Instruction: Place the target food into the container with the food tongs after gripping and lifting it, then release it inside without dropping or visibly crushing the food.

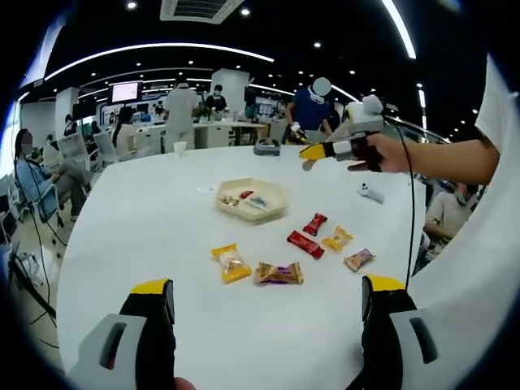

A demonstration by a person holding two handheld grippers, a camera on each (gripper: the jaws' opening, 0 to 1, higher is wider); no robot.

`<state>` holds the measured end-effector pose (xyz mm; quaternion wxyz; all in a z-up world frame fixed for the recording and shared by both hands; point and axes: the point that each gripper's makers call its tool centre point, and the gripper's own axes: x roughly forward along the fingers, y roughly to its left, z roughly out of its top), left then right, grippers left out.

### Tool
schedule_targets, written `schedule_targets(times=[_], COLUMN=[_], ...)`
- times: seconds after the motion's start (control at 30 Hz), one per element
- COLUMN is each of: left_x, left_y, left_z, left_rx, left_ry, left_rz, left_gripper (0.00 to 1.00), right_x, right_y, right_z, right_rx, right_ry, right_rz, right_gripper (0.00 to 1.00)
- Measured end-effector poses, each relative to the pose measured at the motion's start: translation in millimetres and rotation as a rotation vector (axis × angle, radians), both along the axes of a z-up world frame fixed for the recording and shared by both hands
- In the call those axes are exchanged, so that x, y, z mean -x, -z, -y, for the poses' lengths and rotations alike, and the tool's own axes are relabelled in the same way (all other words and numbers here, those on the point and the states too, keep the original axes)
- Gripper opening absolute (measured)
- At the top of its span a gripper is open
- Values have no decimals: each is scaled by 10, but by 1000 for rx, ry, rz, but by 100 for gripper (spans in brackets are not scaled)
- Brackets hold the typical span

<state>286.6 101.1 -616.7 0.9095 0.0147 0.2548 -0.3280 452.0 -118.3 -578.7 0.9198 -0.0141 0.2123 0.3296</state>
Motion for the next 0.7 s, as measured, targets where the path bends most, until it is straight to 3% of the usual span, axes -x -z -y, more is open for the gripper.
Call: schedule_targets(times=[0.17, 0.37, 0.5, 0.6, 0.7], left_x=[75, 55, 111, 171, 162], left_y=[-17, -126, -200, -204, -412], left_z=[202, 383, 583, 674, 762], left_rx=[-2, -3, 52, -7, -12], left_ry=[54, 55, 47, 95, 103], left_rz=[7, 42, 24, 20, 59], left_gripper=[96, 96, 97, 97, 98], right_x=[287, 568, 819, 984, 1145], right_y=[-61, -86, -60, -45, -41], right_z=[180, 287, 335, 393, 437], right_rx=[5, -26, -30, -26, -58], right_ry=[26, 41, 29, 25, 41], right_rz=[21, 26, 11, 6, 2], right_gripper=[29, 29, 29, 29, 29])
